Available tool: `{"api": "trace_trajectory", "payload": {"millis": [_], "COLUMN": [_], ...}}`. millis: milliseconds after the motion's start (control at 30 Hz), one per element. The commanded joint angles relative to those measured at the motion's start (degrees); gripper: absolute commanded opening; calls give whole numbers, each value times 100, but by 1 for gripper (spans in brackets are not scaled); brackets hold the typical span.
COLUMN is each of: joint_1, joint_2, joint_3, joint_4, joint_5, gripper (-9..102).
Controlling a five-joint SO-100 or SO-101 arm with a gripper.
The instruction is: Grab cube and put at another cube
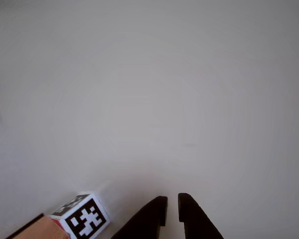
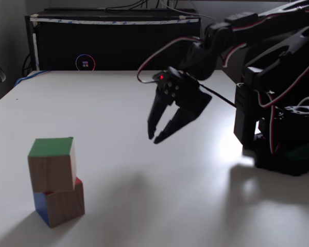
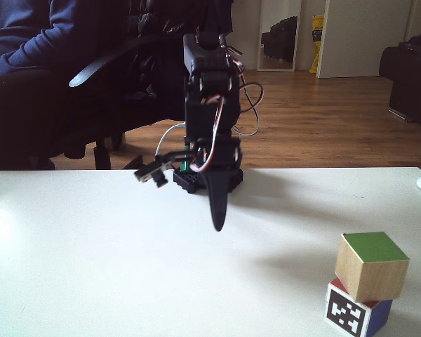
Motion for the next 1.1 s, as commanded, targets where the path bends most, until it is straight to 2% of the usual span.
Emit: {"api": "trace_trajectory", "payload": {"millis": [0,167,333,600,800,1067], "joint_1": [97,272,167,272,413,571], "joint_2": [246,1503,4412,4518,4518,4518], "joint_3": [88,721,1494,1406,1178,1178], "joint_4": [-18,149,1635,2145,3094,3094], "joint_5": [-167,-237,-237,-220,-281,-272], "gripper": [0,0,0,0,0,0]}}
